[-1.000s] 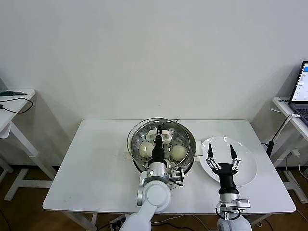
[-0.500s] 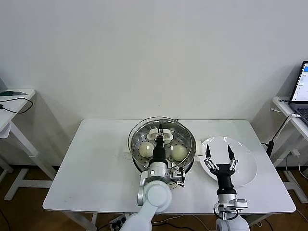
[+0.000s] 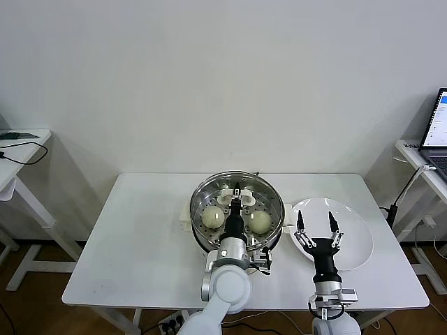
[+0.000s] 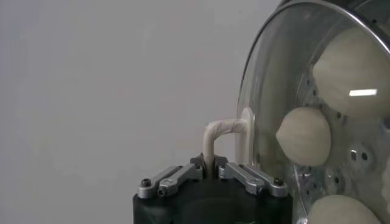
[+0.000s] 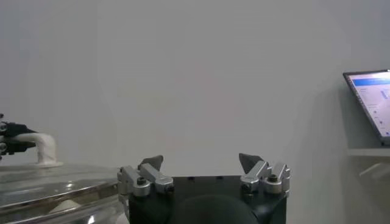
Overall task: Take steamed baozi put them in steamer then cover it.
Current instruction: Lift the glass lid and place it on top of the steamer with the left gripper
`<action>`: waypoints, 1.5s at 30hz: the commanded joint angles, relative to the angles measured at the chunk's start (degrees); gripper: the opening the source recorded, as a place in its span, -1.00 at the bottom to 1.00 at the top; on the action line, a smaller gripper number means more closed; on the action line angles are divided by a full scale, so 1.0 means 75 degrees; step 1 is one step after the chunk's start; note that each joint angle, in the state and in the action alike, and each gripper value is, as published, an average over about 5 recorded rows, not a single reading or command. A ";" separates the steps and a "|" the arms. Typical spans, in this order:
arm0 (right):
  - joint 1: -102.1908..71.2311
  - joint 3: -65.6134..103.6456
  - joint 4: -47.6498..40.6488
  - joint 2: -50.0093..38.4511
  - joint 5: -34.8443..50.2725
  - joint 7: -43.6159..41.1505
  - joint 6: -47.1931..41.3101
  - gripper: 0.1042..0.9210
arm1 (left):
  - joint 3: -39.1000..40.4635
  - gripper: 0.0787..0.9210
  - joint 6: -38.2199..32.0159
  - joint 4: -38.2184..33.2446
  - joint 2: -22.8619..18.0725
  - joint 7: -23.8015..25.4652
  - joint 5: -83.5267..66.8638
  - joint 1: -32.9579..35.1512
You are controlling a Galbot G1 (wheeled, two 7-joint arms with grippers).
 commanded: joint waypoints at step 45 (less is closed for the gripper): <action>0.0053 -0.0128 -0.0087 -0.0027 -0.0130 -0.0011 0.0028 0.76 | -0.0075 -0.38 -0.0188 -0.0272 -0.0272 -0.0192 -0.0373 0.0192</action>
